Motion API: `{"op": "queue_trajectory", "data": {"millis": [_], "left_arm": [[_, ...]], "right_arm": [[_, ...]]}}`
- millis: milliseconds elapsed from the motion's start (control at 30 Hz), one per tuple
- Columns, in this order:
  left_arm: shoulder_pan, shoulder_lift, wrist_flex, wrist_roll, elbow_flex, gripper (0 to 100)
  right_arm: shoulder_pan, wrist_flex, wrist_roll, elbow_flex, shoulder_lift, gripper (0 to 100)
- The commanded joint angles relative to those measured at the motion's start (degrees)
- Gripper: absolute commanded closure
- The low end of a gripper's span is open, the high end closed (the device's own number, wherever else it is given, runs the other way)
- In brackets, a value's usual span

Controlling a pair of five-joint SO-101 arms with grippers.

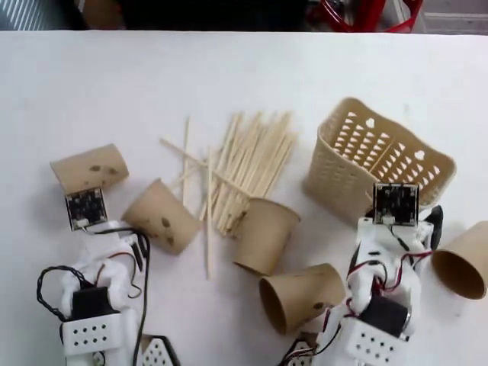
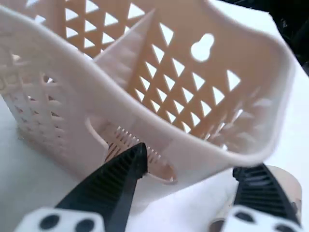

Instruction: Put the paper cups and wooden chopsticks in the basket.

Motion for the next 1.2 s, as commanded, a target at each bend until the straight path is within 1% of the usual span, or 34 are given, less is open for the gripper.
{"op": "queue_trajectory", "data": {"millis": [0, 167, 267, 333, 533, 700, 767, 867, 900, 933, 1000, 1100, 1167], "left_arm": [[-0.48, -0.48, 0.09, 0.26, -0.26, 87], [-0.48, -0.48, 0.09, 0.26, -0.26, 87], [-0.48, -0.48, 0.09, 0.26, -0.26, 87], [-0.48, -0.48, 0.09, 0.26, -0.26, 87], [-0.48, -0.48, 0.09, 0.26, -0.26, 87], [-0.48, -0.48, 0.09, 0.26, -0.26, 87], [-0.48, -0.48, 0.09, 0.26, -0.26, 87], [-0.48, -0.48, 0.09, 0.26, -0.26, 87], [-0.48, -0.48, 0.09, 0.26, -0.26, 87], [-0.48, -0.48, 0.09, 0.26, -0.26, 87], [-0.48, -0.48, 0.09, 0.26, -0.26, 87], [-0.48, -0.48, 0.09, 0.26, -0.26, 87], [-0.48, -0.48, 0.09, 0.26, -0.26, 87]], "right_arm": [[-0.31, 9.27, 2.90, -2.81, -11.21, 70.8], [0.04, 10.59, 8.88, -2.99, -6.64, 70.7], [0.13, 11.65, 9.41, -5.89, -4.88, 70.7], [0.75, 14.99, 9.41, -9.67, -4.88, 70.7], [0.75, 30.20, 9.85, -23.82, -4.44, 70.8], [1.71, 35.74, 9.85, -32.79, -4.26, 70.8], [6.20, 35.65, 9.58, -34.55, -3.47, 70.8], [16.40, 30.37, 10.55, -34.37, 0.57, 70.8], [19.74, 27.91, 12.84, -33.85, 2.42, 70.8], [22.20, 25.89, 16.79, -33.41, 4.26, 70.8], [26.42, 24.13, 28.92, -32.97, 7.08, 70.5], [29.49, 23.96, 47.30, -30.95, 9.36, 70.5], [29.85, 23.52, 55.21, -26.81, 9.27, 70.5]]}}
